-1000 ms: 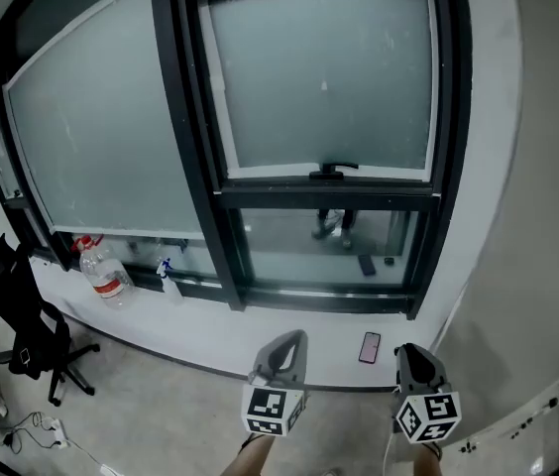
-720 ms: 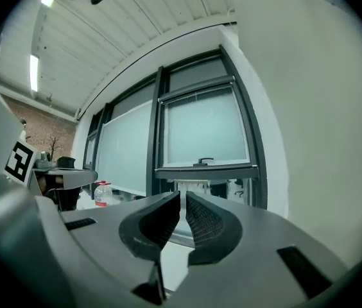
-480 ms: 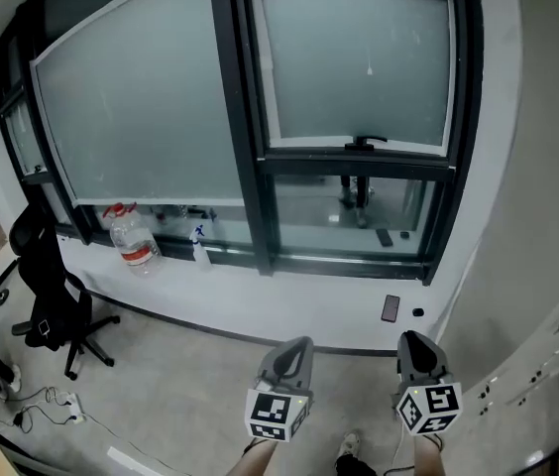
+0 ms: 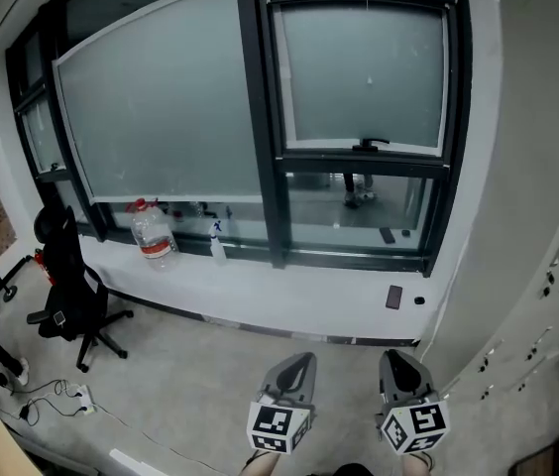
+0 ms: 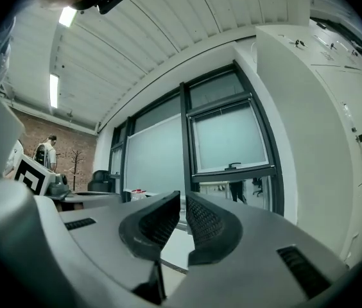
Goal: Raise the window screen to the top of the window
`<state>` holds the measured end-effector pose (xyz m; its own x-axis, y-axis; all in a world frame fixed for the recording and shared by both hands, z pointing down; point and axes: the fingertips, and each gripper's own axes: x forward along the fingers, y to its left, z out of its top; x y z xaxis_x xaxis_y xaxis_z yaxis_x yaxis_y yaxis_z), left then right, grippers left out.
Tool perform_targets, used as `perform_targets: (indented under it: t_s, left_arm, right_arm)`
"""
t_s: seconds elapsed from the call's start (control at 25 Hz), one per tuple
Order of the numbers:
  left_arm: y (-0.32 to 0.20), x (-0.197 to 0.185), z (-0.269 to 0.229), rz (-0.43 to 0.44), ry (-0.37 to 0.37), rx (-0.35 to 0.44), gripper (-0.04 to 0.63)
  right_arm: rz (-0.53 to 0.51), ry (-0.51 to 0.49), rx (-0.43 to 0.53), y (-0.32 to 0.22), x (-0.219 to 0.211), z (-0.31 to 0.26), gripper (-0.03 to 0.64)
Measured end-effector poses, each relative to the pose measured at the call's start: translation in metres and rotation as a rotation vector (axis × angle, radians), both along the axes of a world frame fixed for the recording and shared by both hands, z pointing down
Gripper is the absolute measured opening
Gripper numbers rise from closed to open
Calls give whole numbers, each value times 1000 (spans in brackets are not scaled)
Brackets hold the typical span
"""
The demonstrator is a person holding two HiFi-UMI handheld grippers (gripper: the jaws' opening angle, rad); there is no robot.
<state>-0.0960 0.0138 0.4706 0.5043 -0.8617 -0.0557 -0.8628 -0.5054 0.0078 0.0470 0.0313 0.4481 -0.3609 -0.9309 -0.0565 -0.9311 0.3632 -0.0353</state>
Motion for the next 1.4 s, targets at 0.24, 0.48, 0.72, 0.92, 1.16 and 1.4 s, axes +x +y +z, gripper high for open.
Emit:
perform_targets:
  t_s: [0.24, 0.48, 0.72, 0.92, 1.16, 1.4]
  left_arm:
    - [40, -7, -12, -38, 47, 7, 3]
    - [116, 17, -13, -58, 62, -3, 3]
    - [214, 54, 5, -51, 107, -38, 3]
    - [275, 71, -3, -47, 111, -20, 3]
    - [313, 79, -11, -34, 81, -14, 3]
    - [337, 79, -26, -21, 69, 20, 3]
  right_arm:
    - [-5, -38, 4, 41, 0, -8, 35]
    - [-3, -57, 14, 125, 28, -12, 35]
    - [17, -91, -15, 220, 64, 6, 35]
    - [14, -81, -59, 285, 78, 20, 34]
    - [44, -76, -29, 329, 92, 2, 34]
    - [74, -27, 11, 359, 88, -22, 6]
